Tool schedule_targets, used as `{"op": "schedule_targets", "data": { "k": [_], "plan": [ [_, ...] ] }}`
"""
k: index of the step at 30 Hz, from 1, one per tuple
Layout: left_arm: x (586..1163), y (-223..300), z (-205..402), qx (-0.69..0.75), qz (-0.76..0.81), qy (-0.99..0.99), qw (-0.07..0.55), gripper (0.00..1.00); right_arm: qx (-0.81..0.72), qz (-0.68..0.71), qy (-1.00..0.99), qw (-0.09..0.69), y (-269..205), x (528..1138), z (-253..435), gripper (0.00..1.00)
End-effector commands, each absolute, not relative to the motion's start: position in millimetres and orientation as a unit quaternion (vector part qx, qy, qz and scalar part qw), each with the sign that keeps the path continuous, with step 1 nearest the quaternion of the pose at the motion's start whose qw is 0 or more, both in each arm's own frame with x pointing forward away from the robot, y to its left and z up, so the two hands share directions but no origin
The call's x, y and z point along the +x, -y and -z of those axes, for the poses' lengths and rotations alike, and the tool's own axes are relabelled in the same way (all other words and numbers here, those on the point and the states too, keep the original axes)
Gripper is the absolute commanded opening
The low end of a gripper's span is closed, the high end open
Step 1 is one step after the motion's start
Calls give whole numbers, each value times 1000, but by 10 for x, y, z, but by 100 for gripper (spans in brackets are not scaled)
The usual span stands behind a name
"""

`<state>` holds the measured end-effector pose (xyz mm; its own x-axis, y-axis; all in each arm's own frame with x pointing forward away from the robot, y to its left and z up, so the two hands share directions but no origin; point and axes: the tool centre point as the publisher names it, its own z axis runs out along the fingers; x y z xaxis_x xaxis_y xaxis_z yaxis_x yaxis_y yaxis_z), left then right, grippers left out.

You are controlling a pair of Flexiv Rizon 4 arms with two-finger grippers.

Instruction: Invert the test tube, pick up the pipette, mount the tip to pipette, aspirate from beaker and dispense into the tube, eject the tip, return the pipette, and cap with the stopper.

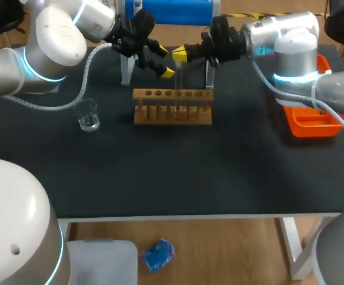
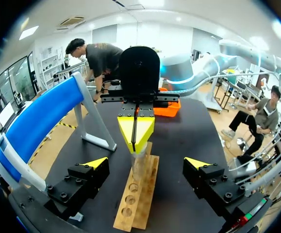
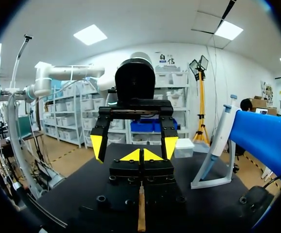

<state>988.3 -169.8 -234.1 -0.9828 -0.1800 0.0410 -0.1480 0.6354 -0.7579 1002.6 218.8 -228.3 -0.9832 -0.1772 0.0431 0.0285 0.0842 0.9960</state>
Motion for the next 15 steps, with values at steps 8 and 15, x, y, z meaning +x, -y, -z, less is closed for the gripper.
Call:
{"op": "schedule_targets", "data": {
  "k": [8,15],
  "plan": [
    [9884,1699,2337,-91,416,-905,19,100,48,667,739,77,-2195,10028,2463,0],
    [9884,1699,2337,-91,416,-905,19,100,62,672,735,67,-2178,10031,2259,0]
  ]
}}
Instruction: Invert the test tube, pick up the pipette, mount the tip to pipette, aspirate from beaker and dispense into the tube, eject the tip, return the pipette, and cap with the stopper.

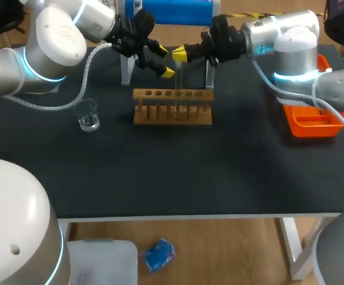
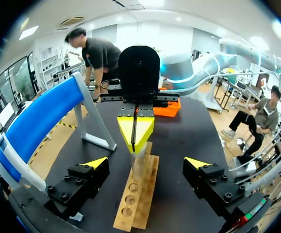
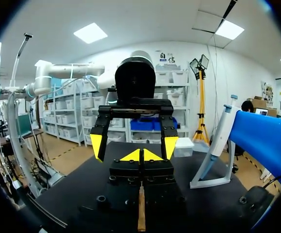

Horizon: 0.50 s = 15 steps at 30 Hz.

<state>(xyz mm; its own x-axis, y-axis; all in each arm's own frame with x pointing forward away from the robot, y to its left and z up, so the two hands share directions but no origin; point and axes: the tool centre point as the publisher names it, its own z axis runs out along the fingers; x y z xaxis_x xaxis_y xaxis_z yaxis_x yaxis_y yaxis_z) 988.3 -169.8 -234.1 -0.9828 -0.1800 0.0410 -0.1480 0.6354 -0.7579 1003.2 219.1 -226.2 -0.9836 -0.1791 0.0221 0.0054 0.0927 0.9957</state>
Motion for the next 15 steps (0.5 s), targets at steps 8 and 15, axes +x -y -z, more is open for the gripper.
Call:
{"op": "schedule_targets", "data": {
  "k": [8,15],
  "plan": [
    [9884,1699,2337,-91,416,-905,19,100,80,671,735,54,-2166,10016,2022,0],
    [9884,1699,2337,-91,416,-905,19,100,78,643,761,39,-2019,9937,1802,0]
  ]
}}
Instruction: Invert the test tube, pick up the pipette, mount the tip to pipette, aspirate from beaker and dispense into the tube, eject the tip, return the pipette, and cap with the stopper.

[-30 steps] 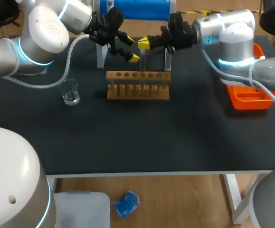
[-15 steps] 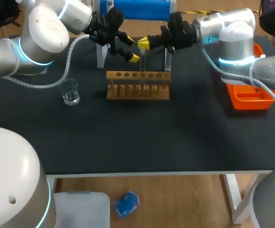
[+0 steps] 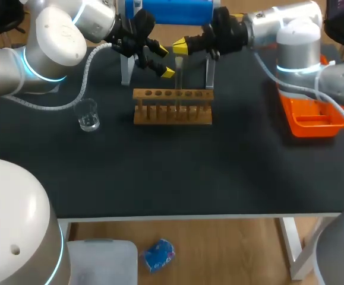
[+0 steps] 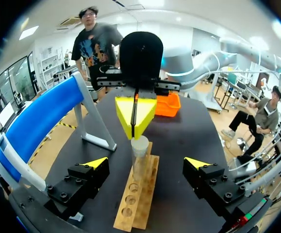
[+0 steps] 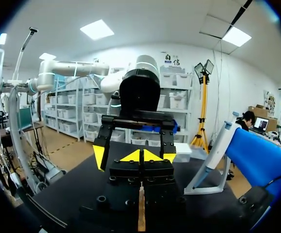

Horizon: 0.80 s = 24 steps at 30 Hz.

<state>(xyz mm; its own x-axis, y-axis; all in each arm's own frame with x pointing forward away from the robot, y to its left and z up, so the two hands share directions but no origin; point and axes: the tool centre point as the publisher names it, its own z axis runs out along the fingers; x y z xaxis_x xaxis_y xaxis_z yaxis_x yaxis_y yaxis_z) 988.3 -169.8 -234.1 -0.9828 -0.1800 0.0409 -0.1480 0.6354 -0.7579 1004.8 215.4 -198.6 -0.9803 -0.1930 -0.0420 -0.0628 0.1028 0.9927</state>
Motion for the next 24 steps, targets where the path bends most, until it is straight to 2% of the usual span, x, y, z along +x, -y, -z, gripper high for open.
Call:
{"op": "schedule_targets", "data": {
  "k": [1,2,3,5,6,16,24],
  "plan": [
    [9884,1699,2337,-91,416,-905,19,100,78,638,765,37,-1981,9919,1767,0],
    [9884,1699,2337,-91,416,-905,19,100,80,630,772,37,-1945,9895,1735,0],
    [9884,1699,2337,-91,416,-905,19,100,77,619,781,39,-1910,9871,1711,7],
    [9884,1699,2337,-91,416,-905,19,100,73,607,790,40,-1836,9825,1670,43],
    [9884,1699,2337,-91,416,-905,19,100,70,594,800,43,-1804,9800,1661,100],
    [9869,1675,2334,-94,416,-904,21,100,44,511,859,8,-1527,9640,1835,100],
    [9777,1493,2285,-125,415,-900,47,100,20,511,859,-15,-1328,9576,1984,100]
  ]
}}
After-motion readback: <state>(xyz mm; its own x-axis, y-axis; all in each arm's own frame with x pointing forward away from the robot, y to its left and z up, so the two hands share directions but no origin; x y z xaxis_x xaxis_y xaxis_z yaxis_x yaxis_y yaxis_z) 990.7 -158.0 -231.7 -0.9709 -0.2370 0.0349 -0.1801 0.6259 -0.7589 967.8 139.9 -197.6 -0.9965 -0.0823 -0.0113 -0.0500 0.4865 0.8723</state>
